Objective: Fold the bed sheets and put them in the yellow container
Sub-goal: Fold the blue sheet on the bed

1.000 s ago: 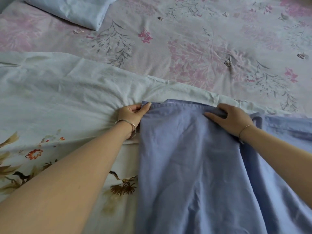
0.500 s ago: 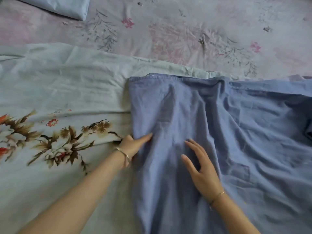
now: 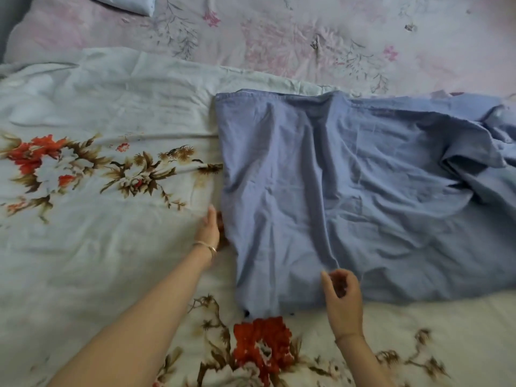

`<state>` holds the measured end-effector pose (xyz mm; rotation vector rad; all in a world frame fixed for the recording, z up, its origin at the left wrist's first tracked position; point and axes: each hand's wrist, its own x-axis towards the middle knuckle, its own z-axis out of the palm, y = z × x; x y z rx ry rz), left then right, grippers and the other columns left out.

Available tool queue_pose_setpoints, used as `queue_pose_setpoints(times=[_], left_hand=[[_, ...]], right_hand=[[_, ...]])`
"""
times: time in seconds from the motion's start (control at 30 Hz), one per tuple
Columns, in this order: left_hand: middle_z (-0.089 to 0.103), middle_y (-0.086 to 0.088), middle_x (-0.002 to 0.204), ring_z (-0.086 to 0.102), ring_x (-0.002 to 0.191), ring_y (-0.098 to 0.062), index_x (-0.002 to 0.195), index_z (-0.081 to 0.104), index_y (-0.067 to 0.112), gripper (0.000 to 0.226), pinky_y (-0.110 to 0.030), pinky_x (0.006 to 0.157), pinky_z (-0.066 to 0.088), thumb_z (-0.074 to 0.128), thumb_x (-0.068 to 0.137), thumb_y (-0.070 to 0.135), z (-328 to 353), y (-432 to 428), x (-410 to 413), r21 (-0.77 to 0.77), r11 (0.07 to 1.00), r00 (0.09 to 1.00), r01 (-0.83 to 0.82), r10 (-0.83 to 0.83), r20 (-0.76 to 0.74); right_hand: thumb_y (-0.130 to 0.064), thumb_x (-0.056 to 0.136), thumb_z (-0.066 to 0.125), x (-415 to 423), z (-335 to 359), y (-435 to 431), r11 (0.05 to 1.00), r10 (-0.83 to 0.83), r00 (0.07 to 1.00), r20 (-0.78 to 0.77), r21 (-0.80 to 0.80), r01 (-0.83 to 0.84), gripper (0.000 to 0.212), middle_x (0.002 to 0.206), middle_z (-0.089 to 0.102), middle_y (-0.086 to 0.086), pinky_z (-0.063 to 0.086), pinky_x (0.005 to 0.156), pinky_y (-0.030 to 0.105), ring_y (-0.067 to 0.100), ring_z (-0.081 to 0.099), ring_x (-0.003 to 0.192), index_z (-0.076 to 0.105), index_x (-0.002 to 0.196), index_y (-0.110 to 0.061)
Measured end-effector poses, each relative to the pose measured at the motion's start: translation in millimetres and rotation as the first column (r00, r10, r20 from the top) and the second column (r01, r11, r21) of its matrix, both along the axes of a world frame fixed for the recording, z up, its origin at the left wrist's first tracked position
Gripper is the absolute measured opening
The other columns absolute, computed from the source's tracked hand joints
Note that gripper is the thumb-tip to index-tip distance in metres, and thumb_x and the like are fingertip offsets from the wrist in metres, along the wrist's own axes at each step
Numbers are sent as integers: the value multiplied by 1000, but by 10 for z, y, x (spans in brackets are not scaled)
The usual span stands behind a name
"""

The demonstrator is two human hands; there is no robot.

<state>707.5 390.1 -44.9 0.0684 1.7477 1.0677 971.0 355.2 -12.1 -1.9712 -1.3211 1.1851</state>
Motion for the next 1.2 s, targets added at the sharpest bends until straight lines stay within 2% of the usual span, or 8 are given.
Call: queue_pose_setpoints(times=[0.1, 0.47, 0.57, 0.67, 0.73, 0.8, 1.0, 1.2], left_hand=[[59, -3, 92, 55, 91, -23, 94, 53, 16, 36, -36, 84, 46, 44, 92, 51, 135, -534, 414, -59, 989, 985, 136, -142, -102], [41, 0, 64, 39, 59, -16, 70, 38, 16, 32, -29, 57, 32, 53, 93, 31, 348, -1192, 861, 13, 952, 855, 304, -267, -444], [56, -3, 86, 53, 82, -22, 98, 49, 10, 28, -36, 75, 42, 37, 98, 35, 555, -1170, 890, 103, 953, 903, 285, -230, -364], [42, -3, 139, 42, 127, -25, 144, 23, 8, 59, -32, 104, 37, 27, 98, 44, 736, -1151, 923, 4, 913, 899, 408, -401, -175], [51, 2, 126, 53, 107, -16, 135, 36, 10, 51, -7, 77, 43, 36, 97, 44, 758, -1165, 912, -46, 829, 822, 557, -558, -114], [62, 0, 96, 54, 74, -11, 108, 57, 10, 41, -8, 56, 39, 45, 93, 47, 736, -1203, 859, -68, 796, 788, 602, -606, -110], [62, -7, 76, 59, 76, -24, 80, 60, 9, 45, -31, 65, 43, 47, 89, 51, 651, -1502, 645, -117, 894, 880, 433, -447, -161], [50, -5, 132, 51, 119, -26, 136, 35, 7, 80, -32, 96, 44, 69, 77, 50, 428, -1461, 665, -251, 855, 881, 453, -473, -20]], right_hand=[[-24, 87, 65, -42, 34, -281, 974, -201, 978, -56, -114, 194, 24, 75, 51, 7, 41, 68, 28, 22, 49, 72, 49, 78, -9], [-31, 89, 62, -262, 228, -749, 960, -176, 955, -241, -255, 113, 15, 89, 62, 4, 48, 73, 31, 20, 58, 80, 58, 89, -16], [-35, 89, 61, -235, 258, -748, 941, -239, 933, -268, -301, 155, 22, 95, 62, 4, 49, 75, 33, 19, 59, 85, 56, 94, -14], [-43, 88, 59, -233, 298, -748, 892, -318, 894, -316, -419, 170, 39, 102, 59, 2, 52, 85, 38, 17, 61, 96, 50, 107, -11], [-46, 86, 60, -247, 330, -749, 881, -316, 893, -320, -449, 151, 46, 108, 58, 3, 53, 82, 36, 18, 61, 100, 46, 112, -12], [-47, 85, 61, -258, 343, -747, 868, -326, 884, -335, -476, 140, 50, 116, 57, 5, 51, 75, 30, 19, 60, 103, 44, 117, -12], [-47, 81, 66, -161, 442, -733, 818, -423, 797, -430, -560, 132, 66, 127, 57, 5, 52, 80, 36, 22, 62, 105, 38, 133, -17], [-53, 76, 70, -103, 256, -702, 739, -515, 778, -360, -647, 190, 67, 126, 57, 5, 48, 96, 43, 24, 58, 108, 49, 128, -17]])
